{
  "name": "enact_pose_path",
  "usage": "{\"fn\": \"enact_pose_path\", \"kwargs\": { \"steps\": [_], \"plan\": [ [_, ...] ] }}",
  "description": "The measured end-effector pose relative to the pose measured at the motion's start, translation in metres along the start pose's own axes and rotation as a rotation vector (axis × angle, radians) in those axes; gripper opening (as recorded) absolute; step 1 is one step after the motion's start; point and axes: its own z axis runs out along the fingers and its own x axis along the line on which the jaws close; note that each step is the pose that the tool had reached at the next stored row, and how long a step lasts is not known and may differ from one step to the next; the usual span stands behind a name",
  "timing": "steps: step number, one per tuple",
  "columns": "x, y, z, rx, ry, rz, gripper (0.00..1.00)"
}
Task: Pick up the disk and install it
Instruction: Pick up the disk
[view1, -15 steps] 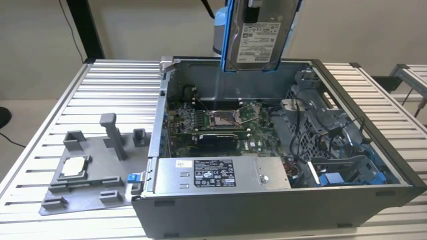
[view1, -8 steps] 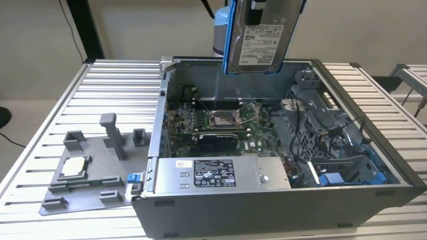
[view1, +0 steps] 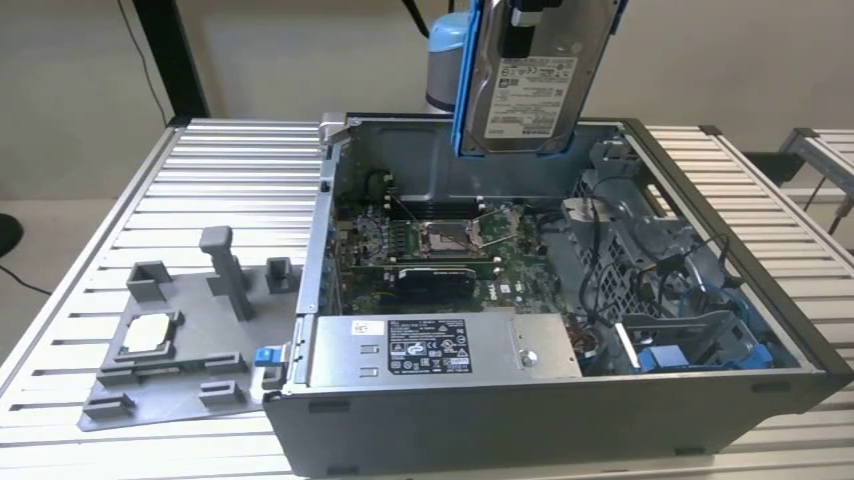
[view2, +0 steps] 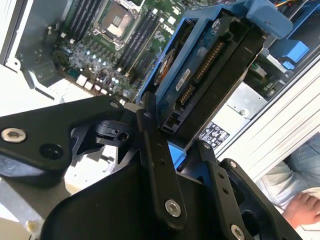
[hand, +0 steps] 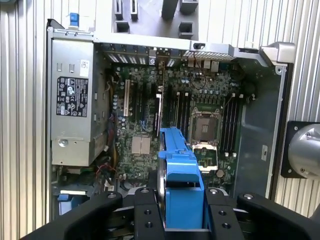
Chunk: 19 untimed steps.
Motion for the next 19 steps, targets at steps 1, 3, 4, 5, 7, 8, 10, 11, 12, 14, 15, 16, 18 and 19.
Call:
{"fn": "enact_pose_path", "kwargs": {
  "steps": [1, 3, 4, 5, 7, 8, 10, 11, 12, 14, 15, 16, 18, 19],
  "plan": [
    [0.0014, -0.0008, 0.0001, 0.0000, 0.0001, 0.000, 0.00],
    [0.0042, -0.0025, 0.0003, 0.0001, 0.0000, 0.001, 0.00],
    [0.0056, -0.0034, 0.0004, 0.0001, 0.0000, 0.002, 0.00],
    [0.0069, -0.0042, 0.0005, 0.0001, 0.0001, 0.002, 0.00],
    [0.0097, -0.0058, 0.0007, 0.0001, 0.0001, 0.003, 0.00],
    [0.0111, -0.0066, 0.0008, 0.0002, 0.0001, 0.003, 0.00],
    [0.0138, -0.0083, 0.0010, 0.0002, 0.0001, 0.004, 0.00],
    [0.0152, -0.0092, 0.0011, 0.0003, 0.0001, 0.005, 0.00],
    [0.0164, -0.0100, 0.0011, 0.0003, 0.0001, 0.005, 0.00],
    [0.0190, -0.0118, 0.0012, 0.0004, 0.0001, 0.006, 0.00],
    [0.0202, -0.0127, 0.0013, 0.0004, 0.0001, 0.006, 0.00],
    [0.0215, -0.0136, 0.0013, 0.0004, 0.0002, 0.006, 0.00],
    [0.0238, -0.0155, 0.0014, 0.0004, 0.0001, 0.007, 0.00],
    [0.0250, -0.0165, 0.0014, 0.0004, 0.0002, 0.008, 0.00]
  ]
}}
